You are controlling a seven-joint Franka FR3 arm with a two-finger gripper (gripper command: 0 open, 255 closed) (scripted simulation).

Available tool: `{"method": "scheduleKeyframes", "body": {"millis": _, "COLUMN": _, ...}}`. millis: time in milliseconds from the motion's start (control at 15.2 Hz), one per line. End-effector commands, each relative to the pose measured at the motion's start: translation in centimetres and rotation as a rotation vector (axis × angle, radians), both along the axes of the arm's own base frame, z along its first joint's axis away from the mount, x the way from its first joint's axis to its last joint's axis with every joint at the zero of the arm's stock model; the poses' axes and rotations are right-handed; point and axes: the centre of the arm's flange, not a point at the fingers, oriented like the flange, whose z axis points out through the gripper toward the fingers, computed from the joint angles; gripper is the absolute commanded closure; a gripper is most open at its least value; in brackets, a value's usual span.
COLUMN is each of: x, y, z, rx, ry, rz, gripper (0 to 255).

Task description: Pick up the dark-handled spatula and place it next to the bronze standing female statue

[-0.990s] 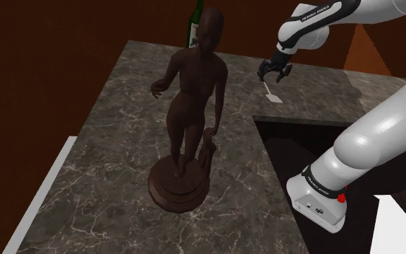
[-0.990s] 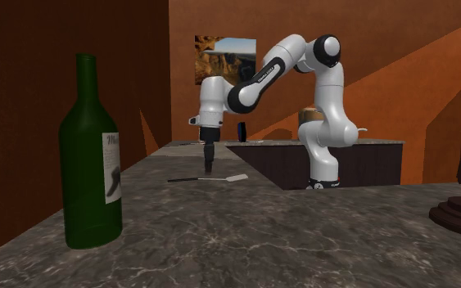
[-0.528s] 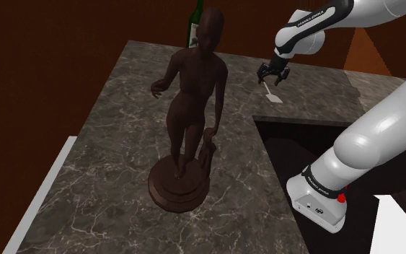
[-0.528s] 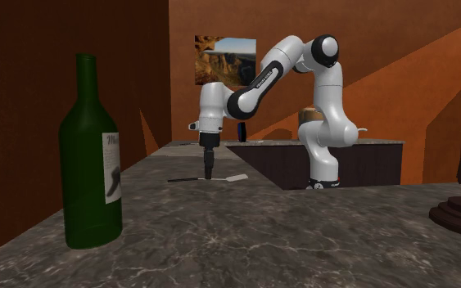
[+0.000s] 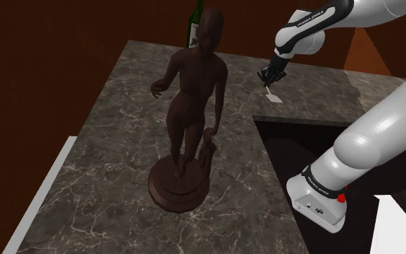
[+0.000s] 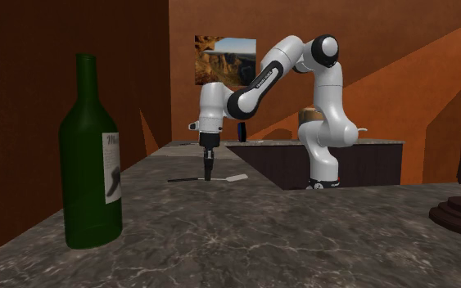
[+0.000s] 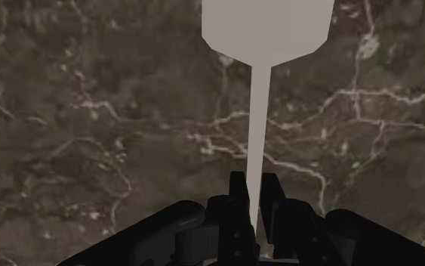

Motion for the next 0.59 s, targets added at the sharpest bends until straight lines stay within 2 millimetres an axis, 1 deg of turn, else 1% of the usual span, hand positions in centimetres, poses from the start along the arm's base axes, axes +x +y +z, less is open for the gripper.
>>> {"method": "scheduleKeyframes", "body": {"millis": 0, "x": 0.0, "y": 0.0, "z": 0.0, "rx": 0.000, "ry": 0.000, "rz": 0.000, "gripper": 255}}
{"method": "scheduleKeyframes", "body": {"millis": 264, "x": 0.0, "y": 0.0, "z": 0.0, "rx": 0.000, "ry": 0.000, "rz": 0.000, "gripper": 255}}
{"method": "scheduleKeyframes", "body": {"millis": 528, "x": 0.0, "y": 0.0, "z": 2.1, "rx": 0.000, "ry": 0.000, "rz": 0.000, "gripper": 255}}
